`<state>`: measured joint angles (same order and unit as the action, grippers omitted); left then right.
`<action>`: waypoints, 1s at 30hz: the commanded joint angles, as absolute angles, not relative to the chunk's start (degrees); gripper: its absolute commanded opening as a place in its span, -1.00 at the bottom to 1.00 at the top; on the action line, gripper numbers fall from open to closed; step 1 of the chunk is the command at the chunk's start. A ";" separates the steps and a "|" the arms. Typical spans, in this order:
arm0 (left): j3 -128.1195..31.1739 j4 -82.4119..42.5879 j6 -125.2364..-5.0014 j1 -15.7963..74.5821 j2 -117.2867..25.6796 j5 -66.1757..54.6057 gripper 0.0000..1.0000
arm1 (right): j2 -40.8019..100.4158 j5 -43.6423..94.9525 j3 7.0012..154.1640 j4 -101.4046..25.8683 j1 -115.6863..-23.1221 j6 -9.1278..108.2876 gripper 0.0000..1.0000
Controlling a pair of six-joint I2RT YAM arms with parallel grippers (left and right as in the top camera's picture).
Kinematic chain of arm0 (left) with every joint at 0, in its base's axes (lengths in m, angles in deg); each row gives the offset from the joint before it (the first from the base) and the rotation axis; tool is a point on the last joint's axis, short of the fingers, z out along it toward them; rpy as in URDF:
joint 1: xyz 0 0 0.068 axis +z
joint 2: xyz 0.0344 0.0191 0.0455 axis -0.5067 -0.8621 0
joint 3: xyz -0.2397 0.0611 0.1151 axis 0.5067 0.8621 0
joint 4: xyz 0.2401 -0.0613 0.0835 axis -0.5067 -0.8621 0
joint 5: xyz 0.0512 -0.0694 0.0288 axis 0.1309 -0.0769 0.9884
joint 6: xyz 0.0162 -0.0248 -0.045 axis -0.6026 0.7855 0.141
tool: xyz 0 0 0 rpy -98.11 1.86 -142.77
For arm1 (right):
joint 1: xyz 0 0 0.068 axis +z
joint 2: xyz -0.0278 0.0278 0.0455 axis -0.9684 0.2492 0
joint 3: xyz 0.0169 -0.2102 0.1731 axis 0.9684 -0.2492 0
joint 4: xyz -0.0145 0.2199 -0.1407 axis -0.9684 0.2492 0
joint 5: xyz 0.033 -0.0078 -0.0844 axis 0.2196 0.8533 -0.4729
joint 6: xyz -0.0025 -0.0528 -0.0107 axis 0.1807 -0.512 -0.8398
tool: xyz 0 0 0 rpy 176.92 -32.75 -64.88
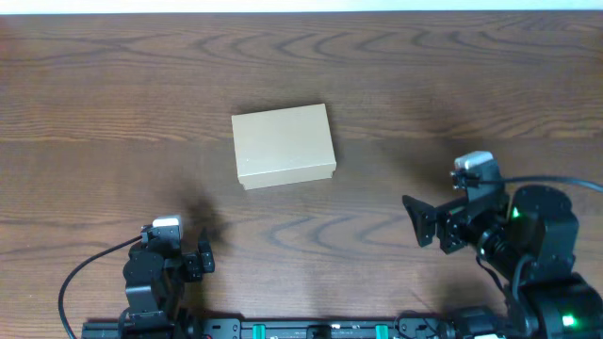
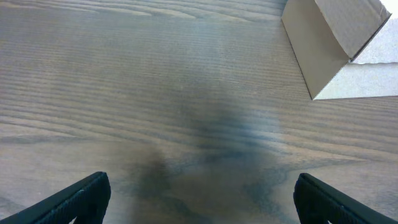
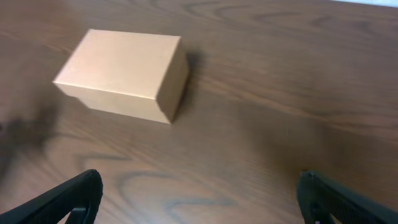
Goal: Pack container
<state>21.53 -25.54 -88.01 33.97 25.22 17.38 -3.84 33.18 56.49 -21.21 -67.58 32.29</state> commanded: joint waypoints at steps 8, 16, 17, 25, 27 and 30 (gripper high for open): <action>22.19 -25.74 -87.62 33.73 25.64 17.97 0.91 | -21.59 27.87 31.55 -31.70 -69.90 23.79 0.99; 22.19 -25.74 -87.62 33.73 25.64 17.97 0.91 | -35.10 24.86 20.20 -32.23 -72.54 29.27 0.99; 22.19 -25.76 -87.62 33.73 25.64 17.97 0.90 | -36.15 22.98 19.35 -32.31 -72.54 31.92 0.99; 22.19 -25.76 -87.62 33.73 25.64 17.97 0.90 | -40.67 19.66 15.68 -32.27 -71.93 36.92 0.99; 22.19 -25.74 -87.62 33.73 25.64 17.97 0.90 | -40.67 18.28 15.68 -32.12 -70.88 36.92 0.98; 22.19 -25.76 -87.62 33.73 25.64 17.97 0.90 | -40.65 18.04 15.68 -31.11 -69.74 36.95 0.98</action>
<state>21.53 -25.56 -88.01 33.97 25.26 17.58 -40.12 19.61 15.88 -31.64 -70.79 35.48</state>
